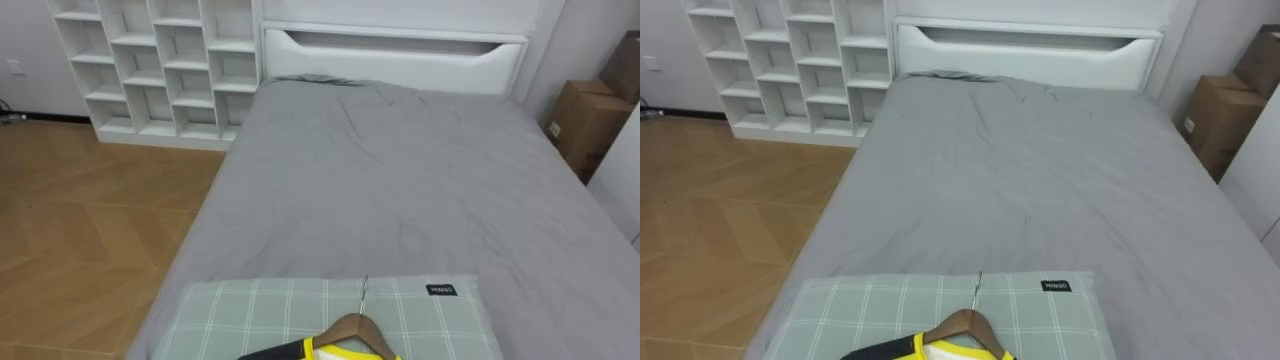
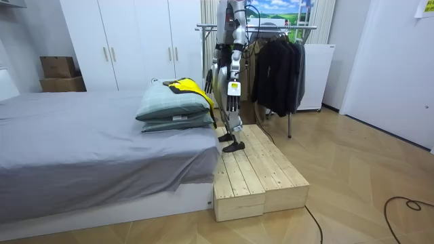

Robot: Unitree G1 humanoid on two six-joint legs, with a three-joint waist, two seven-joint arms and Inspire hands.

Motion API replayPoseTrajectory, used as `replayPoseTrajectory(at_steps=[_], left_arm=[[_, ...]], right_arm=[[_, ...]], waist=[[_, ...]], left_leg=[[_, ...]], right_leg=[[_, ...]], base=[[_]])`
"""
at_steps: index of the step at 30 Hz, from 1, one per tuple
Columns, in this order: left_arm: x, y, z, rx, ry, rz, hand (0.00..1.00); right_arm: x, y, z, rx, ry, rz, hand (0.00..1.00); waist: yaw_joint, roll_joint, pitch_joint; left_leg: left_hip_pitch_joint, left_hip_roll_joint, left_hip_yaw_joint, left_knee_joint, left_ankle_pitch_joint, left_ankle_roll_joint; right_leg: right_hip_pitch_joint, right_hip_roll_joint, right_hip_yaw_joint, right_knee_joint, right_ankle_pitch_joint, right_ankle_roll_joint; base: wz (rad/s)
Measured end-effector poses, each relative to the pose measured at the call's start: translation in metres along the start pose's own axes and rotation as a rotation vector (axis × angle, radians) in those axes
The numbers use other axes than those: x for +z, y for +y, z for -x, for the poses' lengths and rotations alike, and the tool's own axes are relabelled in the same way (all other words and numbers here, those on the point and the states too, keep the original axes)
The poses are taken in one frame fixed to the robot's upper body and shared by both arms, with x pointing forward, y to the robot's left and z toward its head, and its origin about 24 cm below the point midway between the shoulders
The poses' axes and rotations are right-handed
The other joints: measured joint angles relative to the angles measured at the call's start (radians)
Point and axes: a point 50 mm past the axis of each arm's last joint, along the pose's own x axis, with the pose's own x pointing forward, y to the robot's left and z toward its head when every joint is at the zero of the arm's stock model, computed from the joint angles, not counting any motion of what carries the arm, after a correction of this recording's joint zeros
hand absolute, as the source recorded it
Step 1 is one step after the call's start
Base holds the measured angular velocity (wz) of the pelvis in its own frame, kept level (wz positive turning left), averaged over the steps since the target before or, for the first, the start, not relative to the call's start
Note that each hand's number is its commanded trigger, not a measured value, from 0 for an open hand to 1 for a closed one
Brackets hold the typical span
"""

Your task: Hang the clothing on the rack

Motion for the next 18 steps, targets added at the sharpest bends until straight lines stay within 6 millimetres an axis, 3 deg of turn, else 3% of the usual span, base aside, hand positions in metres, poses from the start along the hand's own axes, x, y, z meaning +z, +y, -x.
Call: replayPoseTrajectory(at_steps=[12, 18], left_arm=[[0.0021, 0.0042, -0.0004, 0.037, -0.020, 0.036, 0.00], [-0.0031, 0.0044, -0.0002, 0.049, 0.003, 0.038, 0.00]], right_arm=[[-0.0063, -0.0014, 0.0009, 0.002, 0.002, -0.095, 0.00], [-0.0097, -0.0024, 0.0012, -0.002, 0.014, -0.102, 0.00]], waist=[[0.001, -0.018, -0.0012], [0.001, -0.024, -0.0062]], left_leg=[[0.003, 0.000, 0.001, 0.001, 0.000, 0.000], [0.016, 0.000, 0.003, 0.000, 0.000, 0.000]], right_leg=[[0.008, 0.001, 0.000, 0.000, 0.000, 0.000], [0.013, 0.000, -0.003, 0.000, 0.000, 0.000]], base=[[0.00], [-0.01]])
